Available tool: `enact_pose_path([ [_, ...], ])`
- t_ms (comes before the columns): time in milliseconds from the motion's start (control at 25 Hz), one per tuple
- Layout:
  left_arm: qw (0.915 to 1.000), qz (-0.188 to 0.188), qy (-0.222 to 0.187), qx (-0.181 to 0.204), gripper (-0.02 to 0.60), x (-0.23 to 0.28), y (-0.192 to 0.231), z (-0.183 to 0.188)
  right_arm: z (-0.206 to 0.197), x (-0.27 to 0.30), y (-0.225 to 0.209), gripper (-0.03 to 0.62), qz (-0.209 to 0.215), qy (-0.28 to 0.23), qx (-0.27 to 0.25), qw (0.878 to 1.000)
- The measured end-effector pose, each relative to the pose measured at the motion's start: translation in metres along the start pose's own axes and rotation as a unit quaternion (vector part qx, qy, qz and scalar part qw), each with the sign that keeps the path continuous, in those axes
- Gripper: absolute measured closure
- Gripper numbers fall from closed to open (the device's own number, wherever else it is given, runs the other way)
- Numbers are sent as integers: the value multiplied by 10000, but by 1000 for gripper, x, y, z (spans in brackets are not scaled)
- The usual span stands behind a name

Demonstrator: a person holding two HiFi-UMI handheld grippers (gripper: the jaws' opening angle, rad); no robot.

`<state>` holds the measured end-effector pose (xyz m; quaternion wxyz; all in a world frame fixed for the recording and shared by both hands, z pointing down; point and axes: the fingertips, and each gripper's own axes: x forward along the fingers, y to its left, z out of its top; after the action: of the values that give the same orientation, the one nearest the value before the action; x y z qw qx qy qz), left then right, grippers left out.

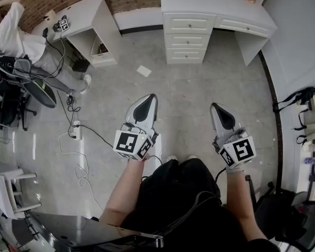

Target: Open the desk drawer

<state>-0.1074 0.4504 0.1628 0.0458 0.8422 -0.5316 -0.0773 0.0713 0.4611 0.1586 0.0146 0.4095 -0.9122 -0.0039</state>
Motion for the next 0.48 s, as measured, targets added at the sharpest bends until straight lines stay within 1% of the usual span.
enact_pose_path([
  [280,10000,-21,-26,21,578,0,2,-1,-3,0,-4,592,-85,-36,40,9999],
  [480,10000,-35,5,-31,578,5,9,-3,2,-4,-14,592,-274,-243,312,9988],
])
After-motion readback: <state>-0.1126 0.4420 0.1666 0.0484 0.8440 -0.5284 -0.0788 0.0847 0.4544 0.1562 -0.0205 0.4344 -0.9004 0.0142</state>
